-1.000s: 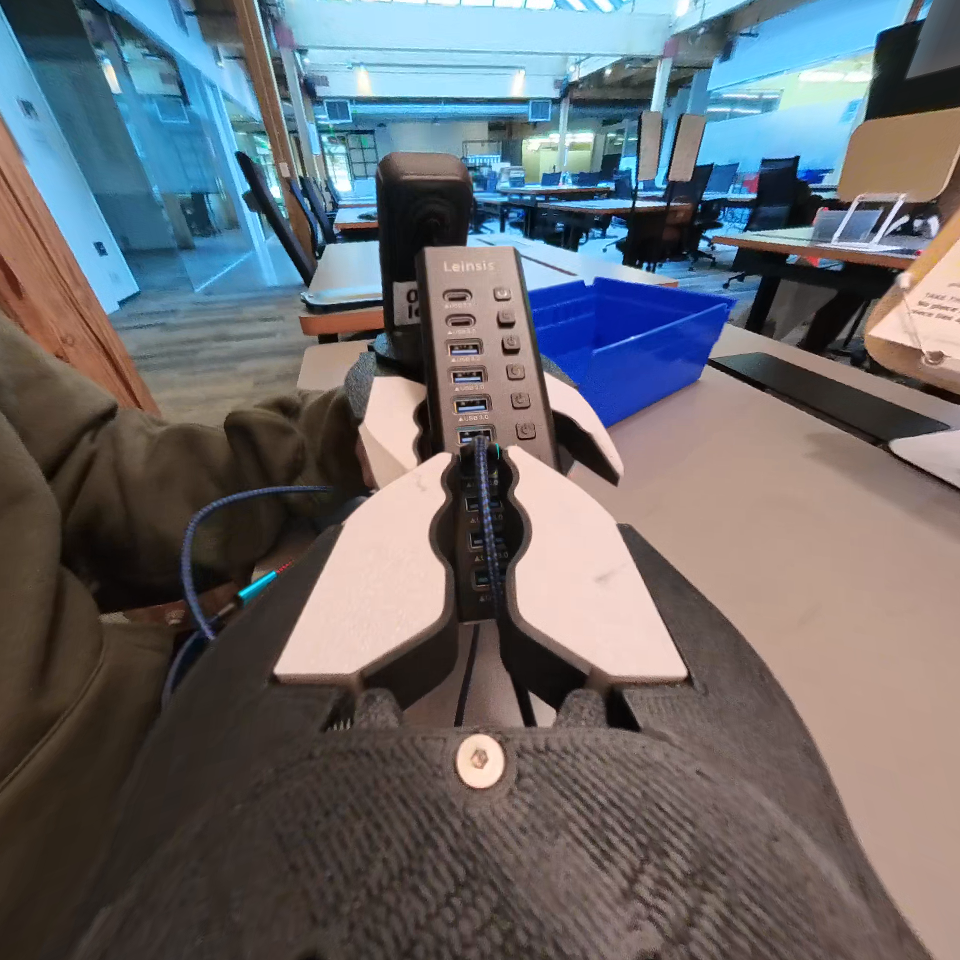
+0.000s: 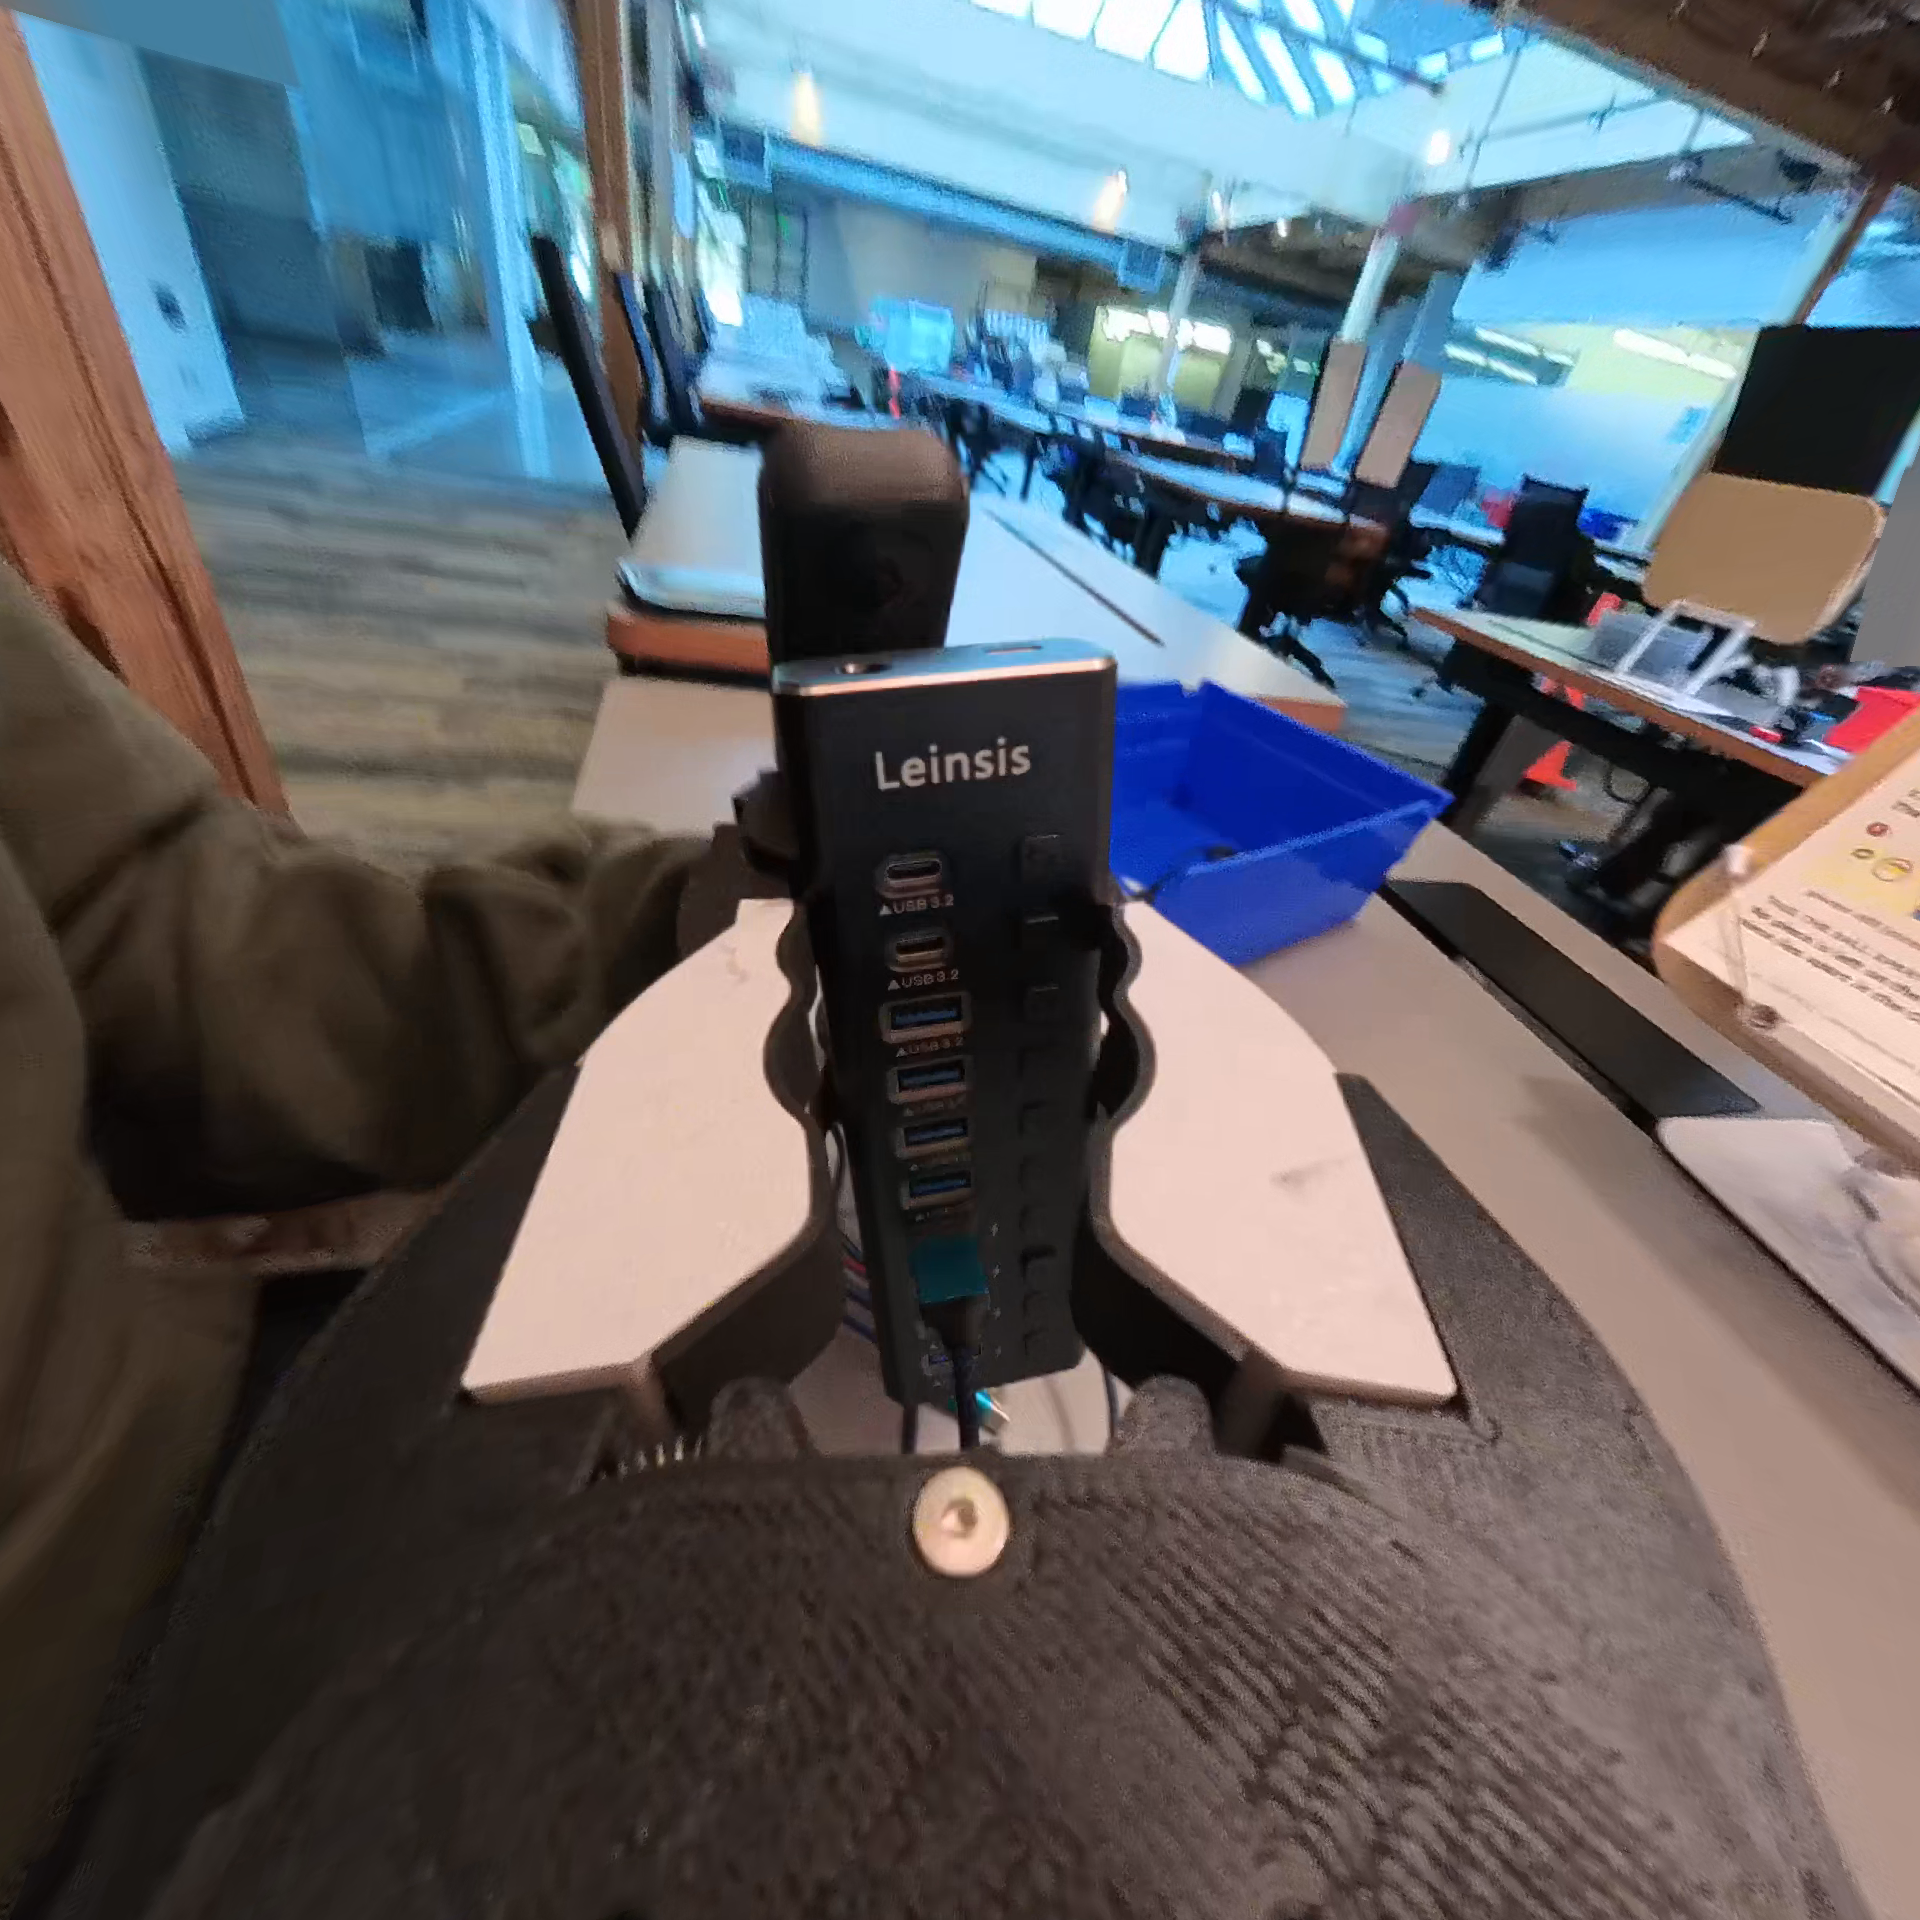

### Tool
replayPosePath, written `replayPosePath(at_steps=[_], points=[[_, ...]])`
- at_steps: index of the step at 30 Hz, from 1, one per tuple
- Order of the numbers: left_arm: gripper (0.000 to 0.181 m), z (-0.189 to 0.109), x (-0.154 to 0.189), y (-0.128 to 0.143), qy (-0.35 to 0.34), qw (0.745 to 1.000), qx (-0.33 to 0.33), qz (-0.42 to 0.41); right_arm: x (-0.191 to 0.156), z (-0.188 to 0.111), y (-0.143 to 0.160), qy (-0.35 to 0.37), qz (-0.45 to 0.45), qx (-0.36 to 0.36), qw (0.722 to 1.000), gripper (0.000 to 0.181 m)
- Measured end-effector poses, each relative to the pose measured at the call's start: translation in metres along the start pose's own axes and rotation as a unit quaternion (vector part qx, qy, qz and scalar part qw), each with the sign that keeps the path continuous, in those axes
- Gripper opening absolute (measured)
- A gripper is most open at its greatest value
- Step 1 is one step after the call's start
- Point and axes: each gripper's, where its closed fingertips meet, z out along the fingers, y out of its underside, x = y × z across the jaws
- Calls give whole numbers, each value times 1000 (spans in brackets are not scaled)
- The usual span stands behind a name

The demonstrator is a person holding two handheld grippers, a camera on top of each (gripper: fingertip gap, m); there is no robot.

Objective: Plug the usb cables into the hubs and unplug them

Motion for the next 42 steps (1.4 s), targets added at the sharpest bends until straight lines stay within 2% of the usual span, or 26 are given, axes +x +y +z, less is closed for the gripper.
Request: replayPosePath(at_steps=[2,3,10,13,17,19,22,25,30,32,37,39,42], points=[[66,-2,4,-12,16,999,48,-13,1,-6,-9,-9,26,40,999,52],[62,-2,5,-11,21,998,51,-18,1,-8,-11,-7,32,52,998,52],[60,-2,2,-1,18,1000,15,-7,4,-8,-5,8,21,37,999,52],[59,-3,-3,0,4,1000,20,-2,7,-8,-3,20,25,27,999,52],[62,-10,-6,-3,17,998,56,-38,13,-23,18,40,25,-29,998,44],[62,-16,-6,-6,24,996,73,-46,13,-31,34,27,59,-53,996,40],[62,-19,-6,-1,29,997,61,-47,5,-32,41,-1,91,-40,995,31],[62,-17,-2,-1,38,996,61,-48,-3,-26,57,-21,73,-76,994,24],[63,-11,2,1,44,997,55,-39,-3,-19,58,-22,81,-62,995,7],[62,-9,2,2,45,997,55,-40,-3,-19,61,-20,80,-68,994,8],[59,-11,-1,3,39,997,59,-44,3,-25,63,2,75,-80,994,23],[62,-11,-2,2,36,996,61,-45,-1,-22,64,-10,74,-78,994,16],[58,-9,-2,4,36,997,58,-46,-2,-17,69,-9,69,-90,994,15]])
